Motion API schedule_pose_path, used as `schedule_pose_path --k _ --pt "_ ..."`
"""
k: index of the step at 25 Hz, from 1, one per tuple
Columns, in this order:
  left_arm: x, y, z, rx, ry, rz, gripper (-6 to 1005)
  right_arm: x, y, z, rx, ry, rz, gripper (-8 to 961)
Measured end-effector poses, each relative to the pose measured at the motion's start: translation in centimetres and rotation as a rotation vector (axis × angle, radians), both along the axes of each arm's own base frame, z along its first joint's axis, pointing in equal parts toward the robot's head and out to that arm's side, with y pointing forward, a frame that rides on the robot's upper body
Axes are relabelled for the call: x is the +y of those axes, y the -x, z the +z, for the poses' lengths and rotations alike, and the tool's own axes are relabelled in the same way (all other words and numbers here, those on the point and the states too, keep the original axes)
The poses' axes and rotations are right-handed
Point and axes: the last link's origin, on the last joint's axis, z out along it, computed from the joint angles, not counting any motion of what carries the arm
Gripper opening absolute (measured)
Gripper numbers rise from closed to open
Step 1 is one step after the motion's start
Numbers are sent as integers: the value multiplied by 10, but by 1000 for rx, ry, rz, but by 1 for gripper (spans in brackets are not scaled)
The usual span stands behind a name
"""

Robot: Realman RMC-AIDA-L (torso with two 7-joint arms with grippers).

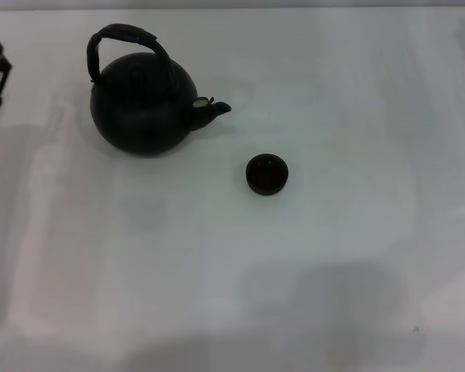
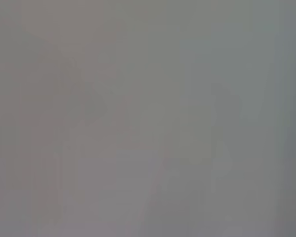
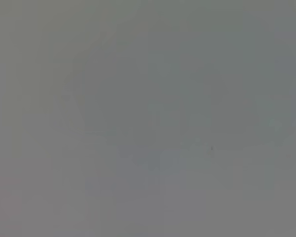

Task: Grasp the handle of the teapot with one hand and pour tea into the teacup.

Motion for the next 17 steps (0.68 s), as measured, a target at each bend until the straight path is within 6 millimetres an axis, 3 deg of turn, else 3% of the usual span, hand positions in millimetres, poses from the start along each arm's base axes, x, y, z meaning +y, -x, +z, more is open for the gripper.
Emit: schedule_pose_path --k 17 --pt "22 9 27 13 -101 66 839 6 9 -10 40 59 22 860"
